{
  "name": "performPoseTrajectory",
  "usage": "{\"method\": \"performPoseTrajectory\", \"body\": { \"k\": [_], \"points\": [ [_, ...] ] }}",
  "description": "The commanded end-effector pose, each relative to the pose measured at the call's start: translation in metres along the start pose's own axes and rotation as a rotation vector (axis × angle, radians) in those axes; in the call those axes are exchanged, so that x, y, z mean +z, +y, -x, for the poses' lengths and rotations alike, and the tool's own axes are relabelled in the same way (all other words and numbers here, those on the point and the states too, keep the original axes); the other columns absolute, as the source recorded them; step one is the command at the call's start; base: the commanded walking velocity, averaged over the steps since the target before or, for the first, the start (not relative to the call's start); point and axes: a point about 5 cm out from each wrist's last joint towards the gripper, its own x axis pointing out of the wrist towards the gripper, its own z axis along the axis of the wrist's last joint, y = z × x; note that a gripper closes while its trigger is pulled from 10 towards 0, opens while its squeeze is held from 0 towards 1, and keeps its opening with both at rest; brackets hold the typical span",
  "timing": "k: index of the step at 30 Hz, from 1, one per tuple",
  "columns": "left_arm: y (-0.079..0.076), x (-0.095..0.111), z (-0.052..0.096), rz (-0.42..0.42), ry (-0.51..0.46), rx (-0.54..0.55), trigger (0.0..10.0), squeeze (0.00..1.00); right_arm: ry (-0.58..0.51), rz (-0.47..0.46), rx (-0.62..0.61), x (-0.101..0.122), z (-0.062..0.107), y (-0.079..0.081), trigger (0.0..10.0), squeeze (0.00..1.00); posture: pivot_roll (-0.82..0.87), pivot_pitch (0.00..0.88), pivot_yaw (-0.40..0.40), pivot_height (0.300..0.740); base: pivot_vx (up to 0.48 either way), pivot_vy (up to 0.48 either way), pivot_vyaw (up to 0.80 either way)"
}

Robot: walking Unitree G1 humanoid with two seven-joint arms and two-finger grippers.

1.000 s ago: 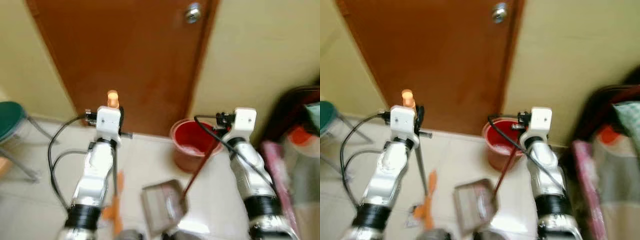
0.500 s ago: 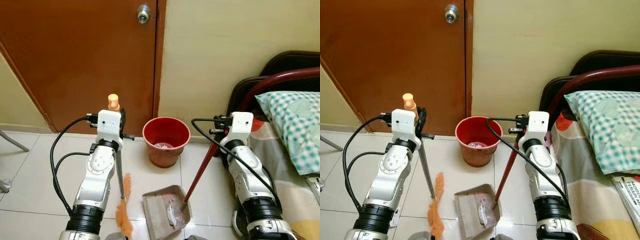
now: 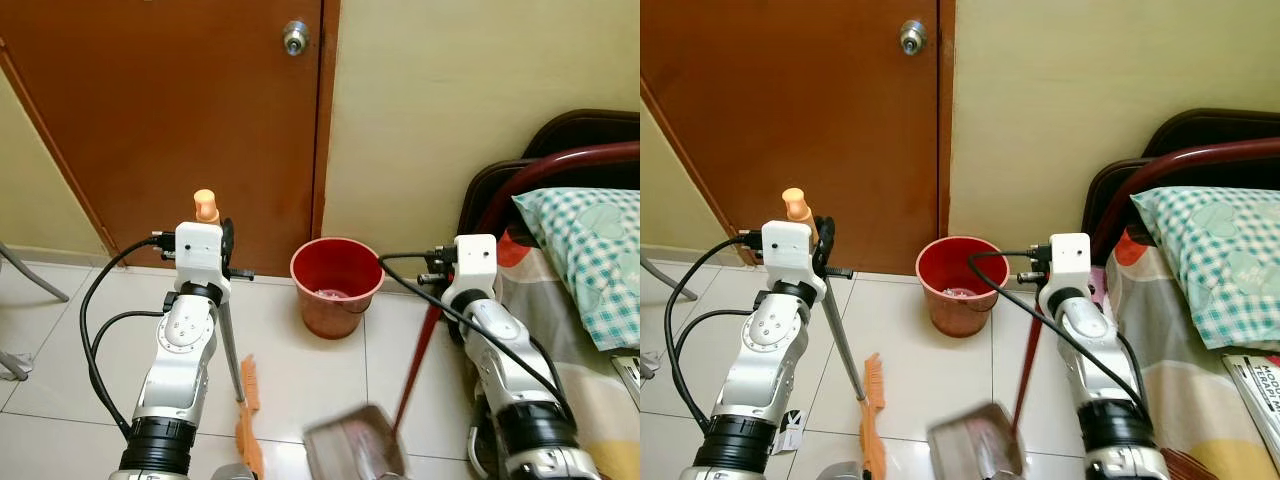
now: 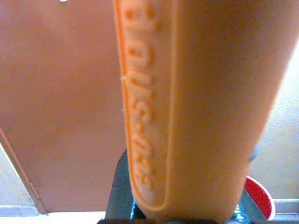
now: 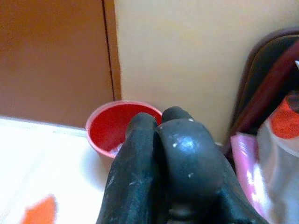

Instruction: Sweep floor

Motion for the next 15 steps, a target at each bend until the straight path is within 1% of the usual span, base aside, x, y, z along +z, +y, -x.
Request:
{"method": "performPoseTrajectory", "body": {
  "k": [1,5,7,8,9,11,12,14,15],
  "points": [
    [-0.001,-0.001,-0.002,-0.014,0.018,-0.011,10.0,0.0,0.001,0.065,0.011,0.007,0.003,-0.005,10.0,0.0,0.0,0.0,-0.019,0.74,0.0,0.0,0.0],
    [0.0,-0.001,-0.001,-0.013,0.022,-0.01,10.0,0.0,0.06,0.098,0.041,-0.001,0.009,-0.009,10.0,0.0,-0.01,0.0,-0.017,0.74,0.0,0.0,0.0],
    [0.0,-0.001,-0.001,-0.013,0.022,-0.01,10.0,0.0,0.067,0.103,0.047,-0.002,0.01,-0.01,10.0,0.0,-0.01,0.0,-0.017,0.74,0.0,0.0,0.0],
    [0.0,-0.001,-0.001,-0.013,0.025,-0.009,10.0,0.0,0.108,0.07,0.055,-0.004,0.017,-0.017,10.0,0.0,-0.01,0.0,-0.014,0.74,0.0,0.0,0.0],
    [0.0,-0.001,-0.001,-0.013,0.025,-0.009,10.0,0.0,0.108,0.07,0.055,-0.004,0.017,-0.017,10.0,0.0,-0.01,0.0,-0.014,0.74,0.0,0.0,0.0],
    [0.001,-0.002,-0.001,-0.013,0.029,-0.009,10.0,0.0,0.145,0.046,0.077,-0.005,0.026,-0.025,10.0,0.0,-0.01,0.0,-0.014,0.74,0.0,0.0,0.0],
    [0.001,-0.002,-0.001,-0.013,0.029,-0.009,10.0,0.0,0.145,0.046,0.077,-0.005,0.026,-0.025,10.0,0.0,-0.01,0.0,-0.014,0.74,0.0,0.0,0.0],
    [0.001,-0.002,-0.001,-0.011,0.031,-0.01,10.0,0.0,0.169,0.021,0.118,-0.004,0.034,-0.03,10.0,0.0,-0.01,0.0,-0.014,0.74,0.0,0.0,0.0],
    [0.001,-0.002,-0.001,-0.011,0.031,-0.01,10.0,0.0,0.169,0.021,0.118,-0.004,0.034,-0.03,10.0,0.0,-0.01,0.0,-0.014,0.74,0.0,0.0,0.0]
  ]
}}
